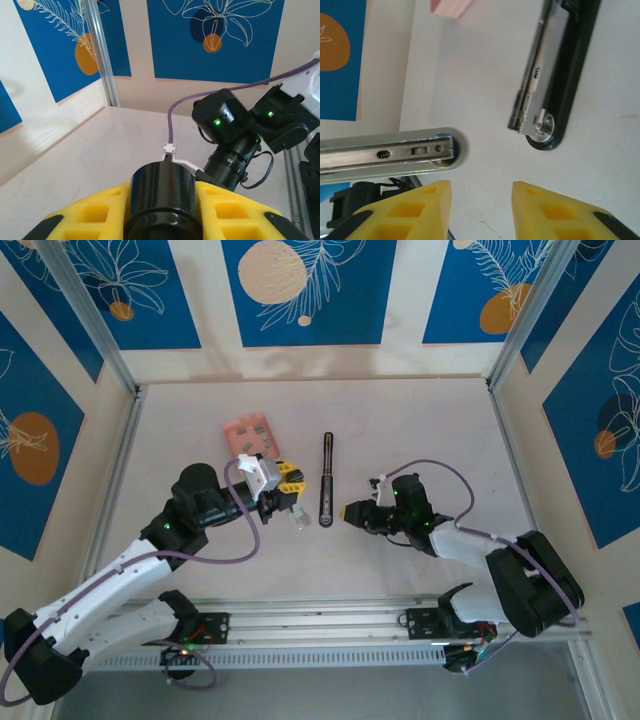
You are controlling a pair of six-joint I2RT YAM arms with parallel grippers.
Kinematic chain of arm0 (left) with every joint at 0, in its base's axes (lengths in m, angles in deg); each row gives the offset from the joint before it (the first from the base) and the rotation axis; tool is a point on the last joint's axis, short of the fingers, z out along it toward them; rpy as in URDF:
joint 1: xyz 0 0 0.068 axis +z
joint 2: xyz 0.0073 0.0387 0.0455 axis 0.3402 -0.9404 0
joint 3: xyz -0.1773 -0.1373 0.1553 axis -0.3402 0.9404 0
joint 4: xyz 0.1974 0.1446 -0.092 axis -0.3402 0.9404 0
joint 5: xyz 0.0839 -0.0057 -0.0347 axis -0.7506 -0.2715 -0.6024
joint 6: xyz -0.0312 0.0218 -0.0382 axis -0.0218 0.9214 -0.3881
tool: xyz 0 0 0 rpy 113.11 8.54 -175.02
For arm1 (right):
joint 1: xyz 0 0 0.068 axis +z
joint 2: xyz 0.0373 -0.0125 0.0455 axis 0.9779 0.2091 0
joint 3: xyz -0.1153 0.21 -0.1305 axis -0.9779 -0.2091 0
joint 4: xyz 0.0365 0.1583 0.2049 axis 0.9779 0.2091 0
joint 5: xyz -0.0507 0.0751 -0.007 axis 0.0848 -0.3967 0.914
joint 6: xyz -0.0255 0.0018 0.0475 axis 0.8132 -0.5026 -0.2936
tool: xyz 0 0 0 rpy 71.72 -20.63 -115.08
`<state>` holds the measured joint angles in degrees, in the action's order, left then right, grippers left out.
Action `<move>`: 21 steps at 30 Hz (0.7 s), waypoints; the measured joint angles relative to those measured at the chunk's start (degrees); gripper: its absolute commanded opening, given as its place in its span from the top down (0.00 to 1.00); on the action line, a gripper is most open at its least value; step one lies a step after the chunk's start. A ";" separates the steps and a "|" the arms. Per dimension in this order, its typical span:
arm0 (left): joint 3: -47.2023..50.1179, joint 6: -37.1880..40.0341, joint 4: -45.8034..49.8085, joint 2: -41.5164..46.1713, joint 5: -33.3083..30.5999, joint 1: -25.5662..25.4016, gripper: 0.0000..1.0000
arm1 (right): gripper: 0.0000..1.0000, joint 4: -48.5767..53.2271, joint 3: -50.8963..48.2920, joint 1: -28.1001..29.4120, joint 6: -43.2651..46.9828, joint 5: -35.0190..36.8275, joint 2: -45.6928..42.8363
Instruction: Load the staples into the stapler
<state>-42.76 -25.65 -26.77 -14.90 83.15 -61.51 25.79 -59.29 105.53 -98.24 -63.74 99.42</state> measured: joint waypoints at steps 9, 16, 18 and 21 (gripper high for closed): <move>0.00 -0.02 -0.20 -0.24 0.02 0.00 1.00 | 0.53 2.80 0.00 3.17 16.81 5.07 -14.08; -0.02 -0.26 -1.36 -1.33 0.33 0.00 1.00 | 0.45 2.89 0.00 8.31 41.83 4.52 -16.41; 0.00 -0.44 -1.64 -1.55 0.70 0.00 1.00 | 0.44 2.95 0.11 10.16 49.27 3.80 -16.09; -0.02 -0.81 -2.23 -1.97 1.40 0.00 1.00 | 0.44 2.91 1.38 11.32 56.50 2.97 -13.62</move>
<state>-42.78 -26.46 -29.00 -16.87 84.55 -61.51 28.69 -57.91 116.85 -41.74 -60.77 85.80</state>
